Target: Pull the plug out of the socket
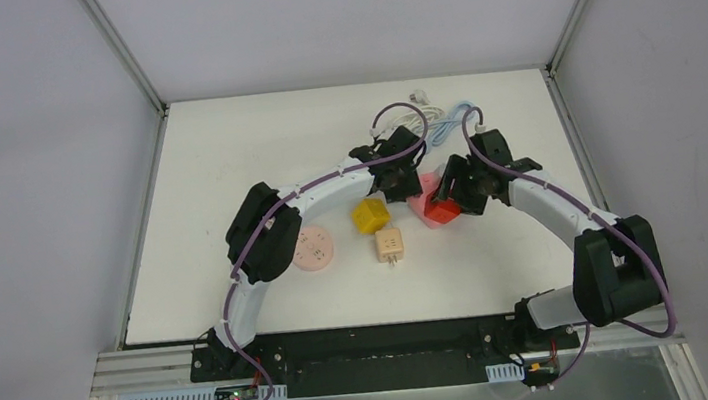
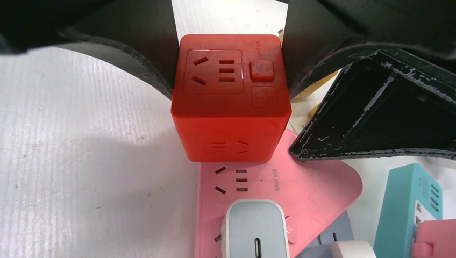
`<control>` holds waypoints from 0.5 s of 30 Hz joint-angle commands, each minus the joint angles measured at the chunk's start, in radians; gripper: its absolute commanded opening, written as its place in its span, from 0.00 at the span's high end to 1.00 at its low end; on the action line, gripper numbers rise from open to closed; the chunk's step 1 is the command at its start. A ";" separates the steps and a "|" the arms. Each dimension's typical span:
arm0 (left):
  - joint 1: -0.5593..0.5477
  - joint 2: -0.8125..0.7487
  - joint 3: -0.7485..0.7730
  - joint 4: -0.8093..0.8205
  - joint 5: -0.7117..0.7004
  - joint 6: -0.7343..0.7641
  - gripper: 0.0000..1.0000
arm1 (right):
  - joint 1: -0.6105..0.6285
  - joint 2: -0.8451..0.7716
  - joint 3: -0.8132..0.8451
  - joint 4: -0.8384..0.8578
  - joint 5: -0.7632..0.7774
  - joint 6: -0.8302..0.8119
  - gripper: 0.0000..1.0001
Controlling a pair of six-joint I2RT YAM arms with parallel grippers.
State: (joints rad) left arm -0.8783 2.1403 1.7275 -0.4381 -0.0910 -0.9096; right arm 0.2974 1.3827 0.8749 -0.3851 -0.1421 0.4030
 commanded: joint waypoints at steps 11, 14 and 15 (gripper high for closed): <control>-0.020 0.037 0.028 -0.068 -0.049 0.003 0.64 | 0.072 -0.064 0.075 0.026 0.083 -0.145 1.00; -0.020 0.038 0.031 -0.073 -0.050 0.002 0.64 | -0.012 -0.088 0.086 0.044 -0.081 -0.107 1.00; -0.020 0.040 0.032 -0.074 -0.050 0.002 0.65 | -0.031 -0.084 0.093 0.045 -0.153 -0.092 1.00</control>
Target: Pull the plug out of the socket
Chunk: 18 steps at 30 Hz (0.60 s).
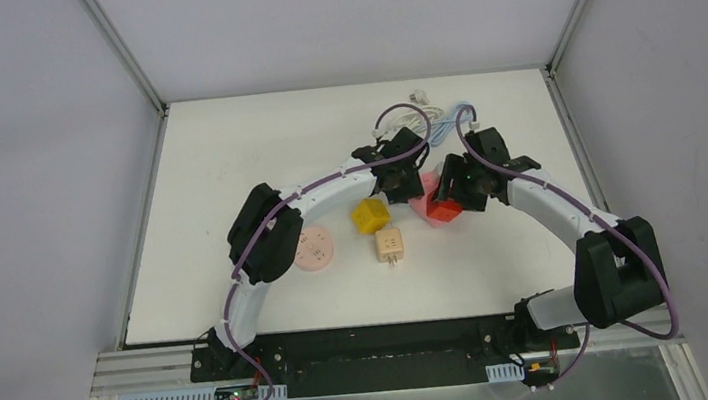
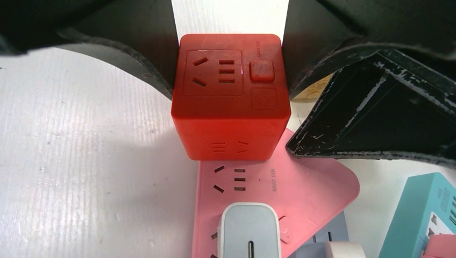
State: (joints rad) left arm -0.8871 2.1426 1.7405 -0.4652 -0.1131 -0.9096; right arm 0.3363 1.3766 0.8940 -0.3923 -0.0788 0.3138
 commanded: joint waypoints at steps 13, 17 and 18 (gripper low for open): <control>-0.013 0.060 0.055 -0.073 -0.020 0.002 0.65 | -0.024 -0.113 -0.008 0.129 -0.147 -0.243 1.00; -0.015 0.061 0.058 -0.078 -0.019 0.000 0.65 | -0.043 -0.093 0.049 0.096 -0.136 -0.171 1.00; -0.014 0.060 0.057 -0.079 -0.020 0.001 0.66 | -0.060 -0.089 0.062 0.078 -0.143 -0.137 1.00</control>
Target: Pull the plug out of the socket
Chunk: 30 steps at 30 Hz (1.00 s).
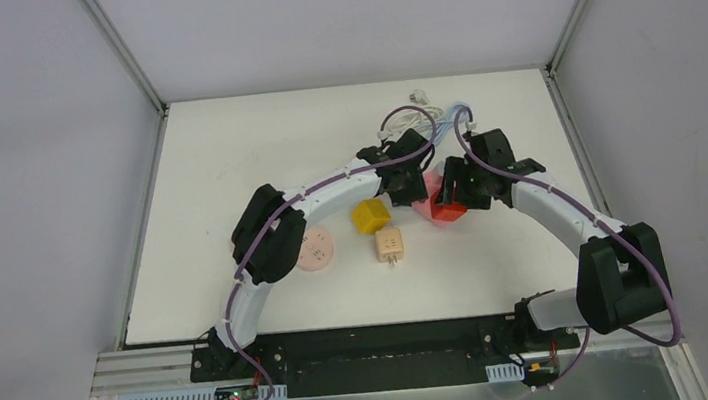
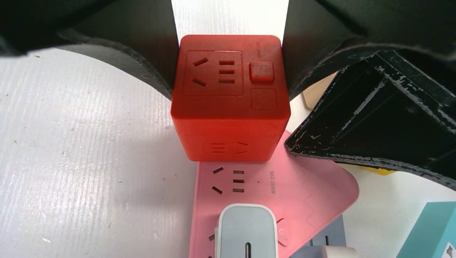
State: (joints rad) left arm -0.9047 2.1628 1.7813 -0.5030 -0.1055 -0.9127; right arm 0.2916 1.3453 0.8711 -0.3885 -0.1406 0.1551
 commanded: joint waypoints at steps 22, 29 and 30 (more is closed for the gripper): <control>0.001 0.050 0.013 -0.052 -0.021 -0.037 0.70 | -0.092 -0.090 0.128 0.009 -0.301 0.081 1.00; -0.001 0.057 0.017 -0.066 -0.053 -0.069 0.69 | -0.041 0.050 0.234 -0.164 -0.168 0.094 1.00; -0.003 0.060 0.018 -0.069 -0.055 -0.070 0.70 | -0.027 0.074 0.242 -0.181 -0.125 0.102 1.00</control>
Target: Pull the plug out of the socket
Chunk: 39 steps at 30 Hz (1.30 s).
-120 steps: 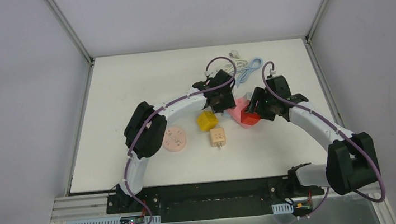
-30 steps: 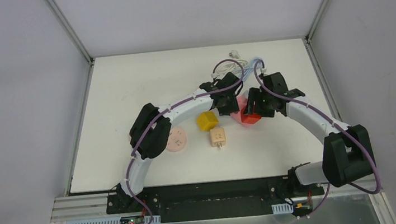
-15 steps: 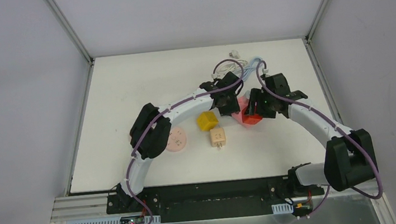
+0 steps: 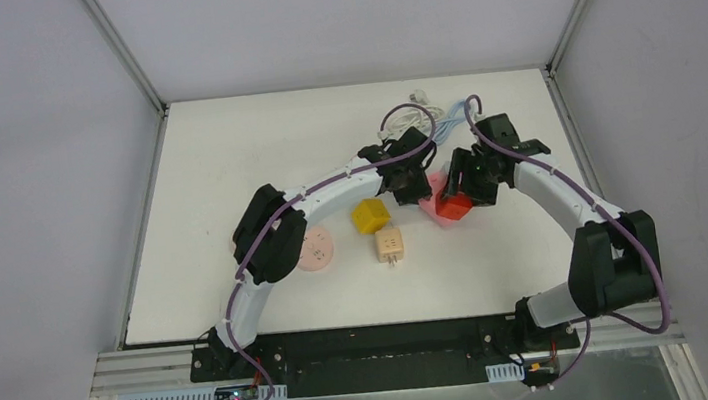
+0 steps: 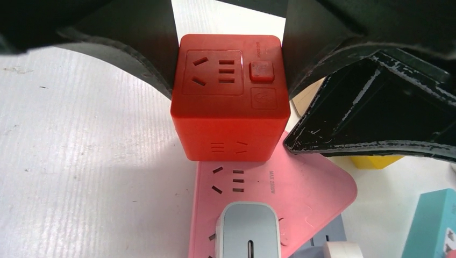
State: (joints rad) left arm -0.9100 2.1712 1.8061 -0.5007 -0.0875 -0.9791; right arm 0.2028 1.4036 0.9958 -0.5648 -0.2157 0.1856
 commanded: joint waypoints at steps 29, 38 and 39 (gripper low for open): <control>-0.005 0.070 0.002 -0.089 -0.075 -0.018 0.79 | 0.033 0.054 0.119 -0.019 0.028 0.102 1.00; -0.009 0.080 0.013 -0.101 -0.080 -0.024 0.80 | 0.025 -0.024 0.077 0.050 -0.080 0.041 1.00; -0.008 0.080 0.012 -0.101 -0.081 -0.025 0.80 | 0.010 -0.053 0.049 0.089 -0.128 0.036 1.00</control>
State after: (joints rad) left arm -0.9157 2.1891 1.8256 -0.5236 -0.1318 -1.0077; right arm 0.2432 1.4952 1.0725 -0.6064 -0.1616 0.2256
